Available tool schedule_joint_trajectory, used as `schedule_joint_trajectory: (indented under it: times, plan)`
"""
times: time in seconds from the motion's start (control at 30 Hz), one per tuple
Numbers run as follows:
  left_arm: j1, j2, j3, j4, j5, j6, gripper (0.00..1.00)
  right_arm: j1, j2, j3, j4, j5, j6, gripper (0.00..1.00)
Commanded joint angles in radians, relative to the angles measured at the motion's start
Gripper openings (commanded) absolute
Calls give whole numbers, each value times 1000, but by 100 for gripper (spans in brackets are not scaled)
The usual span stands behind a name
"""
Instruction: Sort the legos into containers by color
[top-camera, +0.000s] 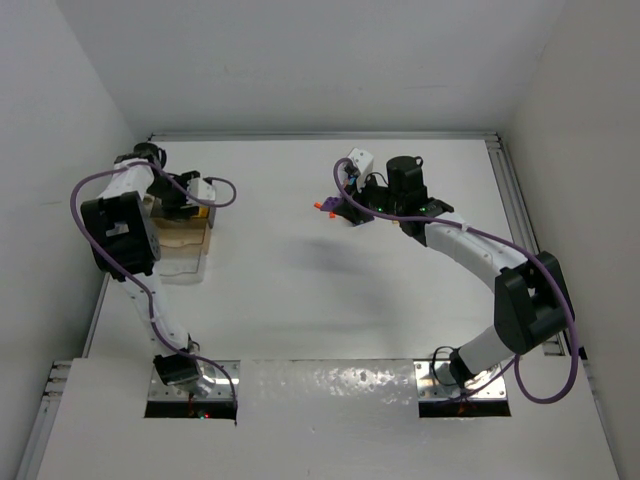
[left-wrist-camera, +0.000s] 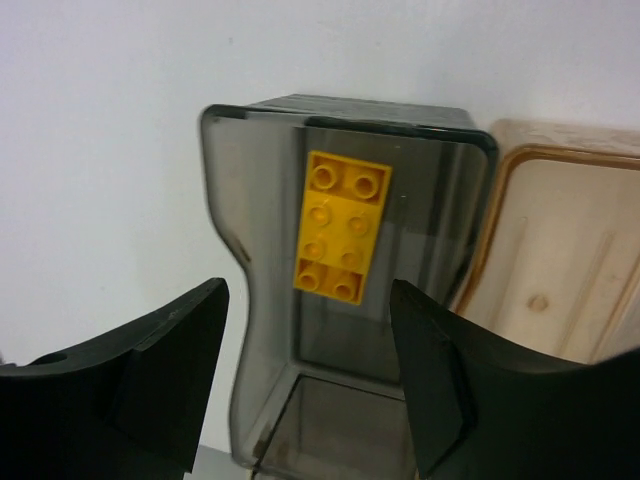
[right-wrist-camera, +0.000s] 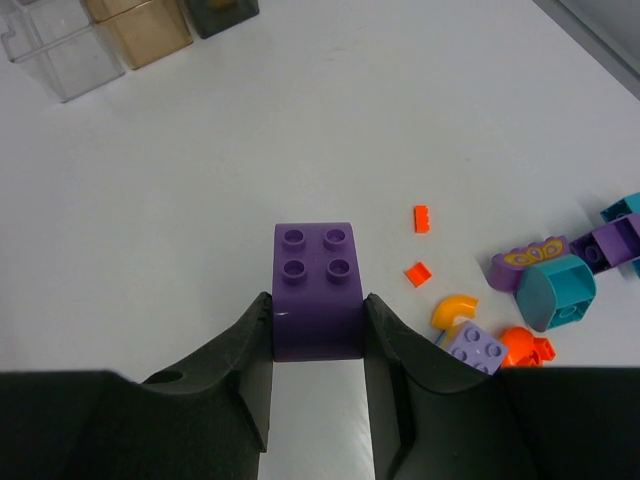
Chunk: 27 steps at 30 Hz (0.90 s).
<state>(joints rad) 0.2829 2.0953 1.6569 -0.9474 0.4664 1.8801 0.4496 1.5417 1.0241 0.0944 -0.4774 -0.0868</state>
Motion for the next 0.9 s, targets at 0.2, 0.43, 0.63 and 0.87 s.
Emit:
schedule_joint_trajectory:
  times: [0.2,0.43,0.63,0.87]
  plan:
    - [-8,-95,101,-13,80,28,64,9,-37,50,16,-46,18,0]
    - [-13,-222,121,-31,269,20,63,15,-15,93,59,-21,234,0]
    - [-260,-654,-465,581,276,-324,64,83,86,139,264,55,625,0]
    - [-449,-908,-749,899,256,-669,67,172,219,281,263,134,783,0]
